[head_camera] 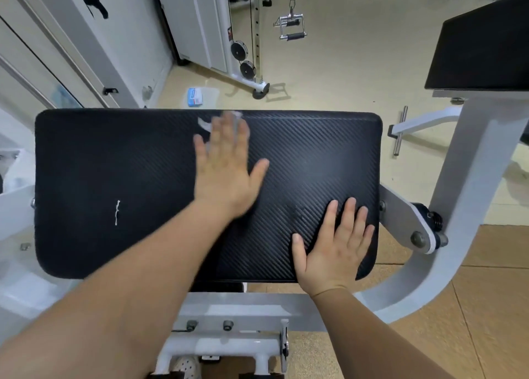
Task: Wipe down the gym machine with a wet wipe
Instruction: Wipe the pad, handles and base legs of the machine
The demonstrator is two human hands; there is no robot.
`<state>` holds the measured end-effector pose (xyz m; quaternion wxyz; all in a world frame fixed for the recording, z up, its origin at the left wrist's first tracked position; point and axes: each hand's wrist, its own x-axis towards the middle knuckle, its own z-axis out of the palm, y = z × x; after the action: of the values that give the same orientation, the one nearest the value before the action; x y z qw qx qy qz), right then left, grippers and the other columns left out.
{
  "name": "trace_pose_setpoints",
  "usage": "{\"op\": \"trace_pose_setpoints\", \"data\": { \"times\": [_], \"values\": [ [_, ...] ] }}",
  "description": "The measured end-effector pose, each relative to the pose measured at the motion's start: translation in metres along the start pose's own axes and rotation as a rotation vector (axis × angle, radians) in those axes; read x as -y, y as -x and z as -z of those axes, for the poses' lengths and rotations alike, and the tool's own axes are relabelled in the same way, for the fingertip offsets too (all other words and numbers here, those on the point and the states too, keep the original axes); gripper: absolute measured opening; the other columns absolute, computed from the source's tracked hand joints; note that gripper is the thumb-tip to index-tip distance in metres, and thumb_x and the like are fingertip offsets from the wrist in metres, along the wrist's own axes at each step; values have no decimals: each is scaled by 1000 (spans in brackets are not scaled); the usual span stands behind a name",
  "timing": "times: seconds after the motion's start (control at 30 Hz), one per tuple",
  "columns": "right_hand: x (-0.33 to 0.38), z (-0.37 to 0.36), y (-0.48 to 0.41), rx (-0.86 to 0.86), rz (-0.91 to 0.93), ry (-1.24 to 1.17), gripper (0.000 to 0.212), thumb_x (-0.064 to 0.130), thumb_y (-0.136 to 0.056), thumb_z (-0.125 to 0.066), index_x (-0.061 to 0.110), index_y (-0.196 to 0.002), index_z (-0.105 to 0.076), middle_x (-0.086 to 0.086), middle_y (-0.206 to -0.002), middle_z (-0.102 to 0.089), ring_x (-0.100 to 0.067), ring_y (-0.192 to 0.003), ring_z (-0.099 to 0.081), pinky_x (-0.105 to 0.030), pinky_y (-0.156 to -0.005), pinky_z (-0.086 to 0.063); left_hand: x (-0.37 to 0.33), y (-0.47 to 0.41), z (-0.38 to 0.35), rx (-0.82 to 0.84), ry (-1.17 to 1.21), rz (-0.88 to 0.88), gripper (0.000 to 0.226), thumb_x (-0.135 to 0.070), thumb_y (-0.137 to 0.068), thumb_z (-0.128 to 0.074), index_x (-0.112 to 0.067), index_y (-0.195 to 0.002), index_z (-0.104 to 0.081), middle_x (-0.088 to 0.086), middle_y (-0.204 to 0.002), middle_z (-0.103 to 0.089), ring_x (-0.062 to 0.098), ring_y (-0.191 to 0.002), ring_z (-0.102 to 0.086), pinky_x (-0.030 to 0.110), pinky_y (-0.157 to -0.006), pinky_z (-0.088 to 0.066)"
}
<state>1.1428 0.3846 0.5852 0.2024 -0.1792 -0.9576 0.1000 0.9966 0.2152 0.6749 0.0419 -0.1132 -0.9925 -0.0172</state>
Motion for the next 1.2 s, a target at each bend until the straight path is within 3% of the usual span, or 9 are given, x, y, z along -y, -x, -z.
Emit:
{"op": "trace_pose_setpoints", "data": {
  "times": [0.1,0.27,0.4,0.57,0.73,0.8,0.97,1.07,1.2],
  "values": [
    [0,0,1,-11,2,0,89,59,-91,-43,3,-158,-31,-25,-168,-18,-46,-156,-10,-64,-125,-8,2,-26,13,1,31,33,85,-65,-99,-5,-11,-161,17,12,-168,24,30,-155,22,59,-124,9],
    [-2,-3,3,-50,14,-8,87,58,-90,-45,2,-156,-37,-24,-167,-22,-46,-155,-15,-61,-126,-8,-97,-4,-1,48,-37,-485,78,-59,-103,-13,-14,-163,10,6,-170,21,26,-156,22,55,-123,17],
    [-2,-5,2,-62,24,-19,87,57,-87,-48,4,-155,-39,-23,-166,-23,-44,-156,-14,-58,-127,-4,-139,-28,8,60,-102,-650,72,-53,-106,-15,-16,-163,11,4,-170,20,24,-156,21,54,-124,13],
    [-2,-5,3,-63,39,-11,91,57,-83,-54,5,-156,-36,-24,-166,-25,-45,-155,-15,-60,-126,-5,-122,-76,29,52,-27,-394,73,-56,-105,-11,-17,-163,11,5,-171,15,24,-158,14,56,-126,7],
    [-3,-5,5,-61,45,-24,91,56,-84,-55,4,-156,-39,-23,-166,-24,-45,-155,-14,-61,-126,-7,-87,-28,5,3,-92,-656,74,-53,-103,-10,-15,-162,10,7,-170,15,24,-157,15,53,-127,7],
    [-4,-4,5,-56,56,-27,90,55,-85,-54,4,-156,-36,-23,-167,-22,-44,-156,-13,-62,-126,-7,-66,0,-12,-22,-77,-642,73,-52,-102,-16,-17,-163,5,5,-171,13,22,-158,14,49,-127,8],
    [-3,-2,4,-28,48,-37,90,53,-86,-51,6,-159,-28,-22,-167,-22,-44,-156,-14,-63,-125,-10,2,60,-32,-28,27,-223,78,-53,-101,-23,-15,-164,2,6,-172,12,22,-158,13,51,-127,2],
    [-2,-1,4,-10,41,-32,89,54,-87,-49,5,-159,-30,-23,-167,-23,-46,-155,-14,-63,-125,-9,-7,80,-36,-43,81,-11,81,-54,-101,-21,-8,-163,4,12,-171,12,29,-158,12,55,-125,0],
    [-2,1,2,21,32,-30,87,56,-90,-44,5,-160,-27,-23,-168,-19,-45,-156,-11,-62,-126,-5,-28,125,-55,10,9,-210,83,-55,-102,-24,-5,-163,1,16,-171,10,33,-158,9,59,-126,-6]
  ]
}}
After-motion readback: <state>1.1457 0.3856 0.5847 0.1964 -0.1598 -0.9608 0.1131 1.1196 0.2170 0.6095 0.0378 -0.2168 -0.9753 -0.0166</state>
